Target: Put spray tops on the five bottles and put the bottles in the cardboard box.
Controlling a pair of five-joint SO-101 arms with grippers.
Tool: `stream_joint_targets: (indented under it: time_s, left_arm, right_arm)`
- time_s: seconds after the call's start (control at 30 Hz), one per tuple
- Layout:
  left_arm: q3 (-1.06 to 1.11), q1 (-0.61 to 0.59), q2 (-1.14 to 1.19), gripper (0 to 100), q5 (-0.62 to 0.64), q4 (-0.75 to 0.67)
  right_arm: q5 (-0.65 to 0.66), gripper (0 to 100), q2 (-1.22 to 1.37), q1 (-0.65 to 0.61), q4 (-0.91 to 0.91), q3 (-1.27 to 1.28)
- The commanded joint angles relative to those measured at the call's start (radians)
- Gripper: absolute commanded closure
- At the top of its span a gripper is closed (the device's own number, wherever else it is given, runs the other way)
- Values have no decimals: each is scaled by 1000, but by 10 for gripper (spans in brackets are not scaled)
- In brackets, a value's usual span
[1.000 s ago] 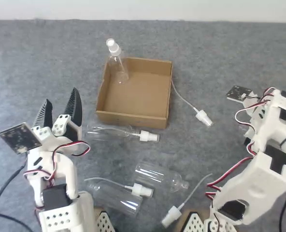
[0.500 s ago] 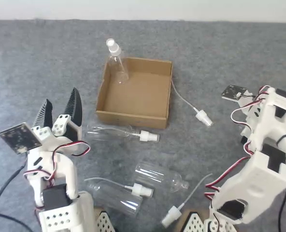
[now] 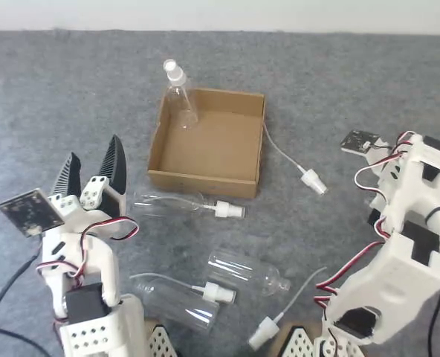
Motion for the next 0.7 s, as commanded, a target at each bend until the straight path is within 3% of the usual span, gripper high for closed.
stream_joint_targets:
  time_s: [0.0, 0.23, 0.67]
  left_arm:
    - [-8, 3, -15, 739, -8, -31]
    - [-8, 3, -15, 739, -8, -31]
    - [-8, 3, -15, 739, -8, -32]
  right_arm:
    - [-117, 919, -142, -15, 12, -58]
    - [-267, 919, -302, -62, 131, -54]
    - [-717, 918, -499, -196, 182, -52]
